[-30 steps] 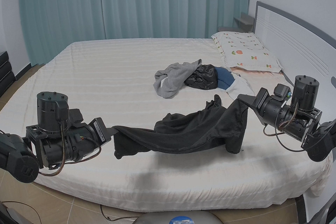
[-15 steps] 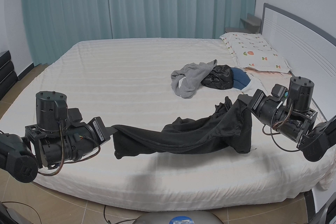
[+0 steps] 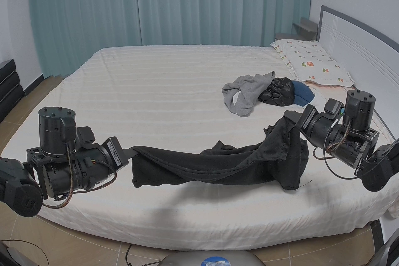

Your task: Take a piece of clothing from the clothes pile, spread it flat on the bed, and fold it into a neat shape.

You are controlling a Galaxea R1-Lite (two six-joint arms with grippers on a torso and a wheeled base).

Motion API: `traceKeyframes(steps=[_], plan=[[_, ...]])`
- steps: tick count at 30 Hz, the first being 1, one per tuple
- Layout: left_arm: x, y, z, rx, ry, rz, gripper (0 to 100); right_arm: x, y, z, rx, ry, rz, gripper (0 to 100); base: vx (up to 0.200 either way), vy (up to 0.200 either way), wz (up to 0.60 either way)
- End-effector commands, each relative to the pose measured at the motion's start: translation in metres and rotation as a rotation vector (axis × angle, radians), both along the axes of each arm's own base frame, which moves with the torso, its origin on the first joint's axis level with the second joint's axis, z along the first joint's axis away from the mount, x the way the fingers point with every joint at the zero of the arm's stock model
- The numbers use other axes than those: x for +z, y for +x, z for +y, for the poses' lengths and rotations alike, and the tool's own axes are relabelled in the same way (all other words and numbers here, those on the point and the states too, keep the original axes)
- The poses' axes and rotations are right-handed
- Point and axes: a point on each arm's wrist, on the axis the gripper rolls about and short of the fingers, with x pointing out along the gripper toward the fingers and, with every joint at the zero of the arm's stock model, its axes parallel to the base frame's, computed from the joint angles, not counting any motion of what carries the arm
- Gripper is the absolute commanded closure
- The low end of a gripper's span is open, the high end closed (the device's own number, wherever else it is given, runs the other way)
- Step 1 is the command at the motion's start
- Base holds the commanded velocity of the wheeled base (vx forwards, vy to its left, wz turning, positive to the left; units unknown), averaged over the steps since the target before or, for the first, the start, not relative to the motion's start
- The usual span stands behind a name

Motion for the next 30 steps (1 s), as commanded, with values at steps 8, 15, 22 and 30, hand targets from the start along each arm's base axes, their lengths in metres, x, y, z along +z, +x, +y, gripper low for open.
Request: traceKeyframes(steps=[8, 15, 22, 30], plan=[[-0.0010, -0.0007, -0.0001, -0.002, 0.001, 0.004, 100, -0.0020, -0.0010, -0.0015, -0.002, -0.011, 0.004, 100, 0.000, 0.200, 0.00], [-0.0007, -0.0018, 0.0003, -0.003, 0.005, 0.001, 100, -0.0015, -0.0011, -0.0020, -0.004, -0.010, 0.003, 100, 0.000, 0.200, 0.00], [-0.0007, -0.0028, 0.0004, -0.005, 0.005, 0.001, 100, -0.0015, -0.0009, -0.0025, -0.005, -0.010, 0.003, 100, 0.000, 0.200, 0.00], [-0.0015, -0.0035, -0.0001, -0.008, 0.006, 0.003, 100, -0.0014, -0.0013, -0.0026, -0.005, -0.012, 0.002, 100, 0.000, 0.000, 0.00]])
